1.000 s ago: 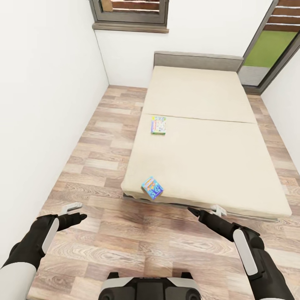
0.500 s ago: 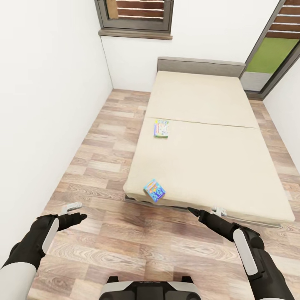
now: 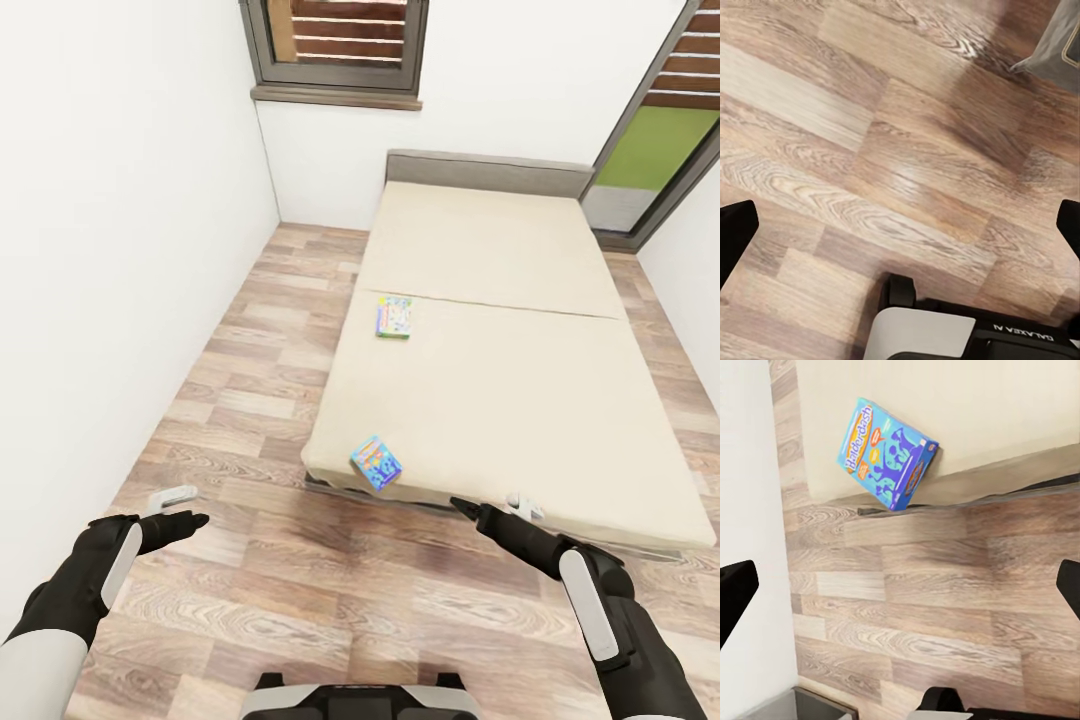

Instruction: Put all the toys in the child's room - the three board games (two on the bed and one on the table), the two jigsaw puzzles on the table, and the tennis ball on the table - inside the toy box on the table in the child's room.

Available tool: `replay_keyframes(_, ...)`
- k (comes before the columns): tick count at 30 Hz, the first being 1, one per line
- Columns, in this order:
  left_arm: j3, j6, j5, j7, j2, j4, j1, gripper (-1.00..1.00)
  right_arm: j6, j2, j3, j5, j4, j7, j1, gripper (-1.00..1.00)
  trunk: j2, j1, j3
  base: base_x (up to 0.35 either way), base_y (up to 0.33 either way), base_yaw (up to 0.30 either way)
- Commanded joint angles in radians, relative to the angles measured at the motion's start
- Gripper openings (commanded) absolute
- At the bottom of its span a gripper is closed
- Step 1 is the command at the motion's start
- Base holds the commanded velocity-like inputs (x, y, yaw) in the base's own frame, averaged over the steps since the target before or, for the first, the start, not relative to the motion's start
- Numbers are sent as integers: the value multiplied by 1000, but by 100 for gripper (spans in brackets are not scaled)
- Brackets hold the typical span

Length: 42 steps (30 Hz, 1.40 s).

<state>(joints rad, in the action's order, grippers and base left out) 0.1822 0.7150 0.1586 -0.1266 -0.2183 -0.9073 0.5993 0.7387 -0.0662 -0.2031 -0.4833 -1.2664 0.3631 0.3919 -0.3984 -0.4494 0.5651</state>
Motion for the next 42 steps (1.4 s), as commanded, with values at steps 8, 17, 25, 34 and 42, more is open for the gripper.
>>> replay_keyframes(8,2,6,4,-2,0,-1,1,100,7,0,-2,-1,-1,5,1,100,-2,-1,-12,0,0,69)
replay_keyframes(17,2,6,5,-1,0,-1,1,100,7,0,-2,-1,-1,5,1,100,-2,-1,-27,0,0,69)
replay_keyframes(25,2,6,5,-1,0,-1,1,100,5,1,-2,-1,5,4,1,100,-2,-1,-40,0,0,69)
replay_keyframes(34,2,6,5,-3,0,-1,1,100,2,-1,-8,-3,23,6,1,100,-2,-1,-55,0,0,69)
replay_keyframes(42,2,7,5,-6,1,-4,1,100,2,0,-9,-4,27,6,1,100,-2,-1,-69,0,0,69)
